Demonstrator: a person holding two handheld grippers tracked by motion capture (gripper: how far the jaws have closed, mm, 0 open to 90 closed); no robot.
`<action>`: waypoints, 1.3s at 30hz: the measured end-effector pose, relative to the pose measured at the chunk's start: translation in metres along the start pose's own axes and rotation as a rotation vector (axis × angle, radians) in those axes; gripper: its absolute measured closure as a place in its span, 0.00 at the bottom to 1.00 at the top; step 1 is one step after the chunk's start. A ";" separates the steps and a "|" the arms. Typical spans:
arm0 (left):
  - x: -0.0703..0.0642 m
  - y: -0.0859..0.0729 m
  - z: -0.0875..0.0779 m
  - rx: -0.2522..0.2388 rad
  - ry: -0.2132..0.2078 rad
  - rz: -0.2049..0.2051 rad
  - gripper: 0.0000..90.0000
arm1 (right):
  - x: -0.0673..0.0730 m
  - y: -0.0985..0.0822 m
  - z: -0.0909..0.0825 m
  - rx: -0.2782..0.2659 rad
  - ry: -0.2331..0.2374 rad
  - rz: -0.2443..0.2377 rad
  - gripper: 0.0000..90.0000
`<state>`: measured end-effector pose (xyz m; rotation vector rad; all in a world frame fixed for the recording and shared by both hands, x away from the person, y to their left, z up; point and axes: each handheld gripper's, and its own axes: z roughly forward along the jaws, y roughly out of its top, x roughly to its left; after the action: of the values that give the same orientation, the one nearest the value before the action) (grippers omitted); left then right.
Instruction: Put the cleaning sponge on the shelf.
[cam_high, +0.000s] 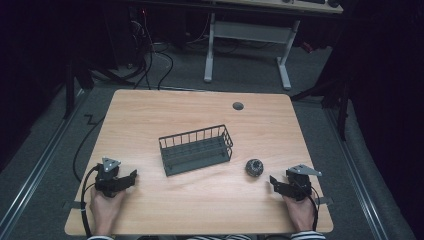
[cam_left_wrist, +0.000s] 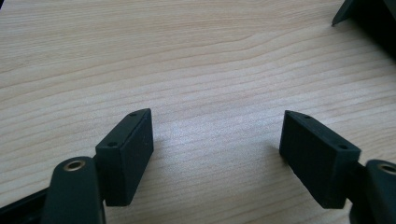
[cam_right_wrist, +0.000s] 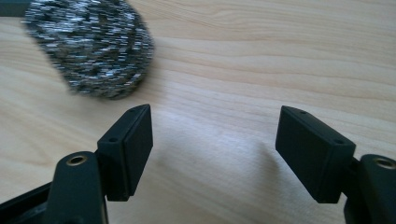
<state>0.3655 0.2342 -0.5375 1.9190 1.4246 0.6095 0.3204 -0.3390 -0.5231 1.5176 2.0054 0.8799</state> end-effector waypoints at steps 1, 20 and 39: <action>0.000 0.000 0.000 0.000 0.000 0.000 0.29 | 0.003 0.000 -0.003 -0.001 0.010 0.000 0.31; 0.000 0.000 0.000 0.001 -0.002 0.002 0.29 | 0.050 0.028 0.006 0.019 0.096 -0.121 0.25; 0.000 0.000 0.000 0.000 -0.001 0.002 0.29 | 0.051 0.046 0.041 0.084 0.111 -0.098 0.37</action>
<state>0.3656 0.2340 -0.5376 1.9209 1.4229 0.6095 0.3657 -0.2734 -0.5169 1.4291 2.2015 0.8670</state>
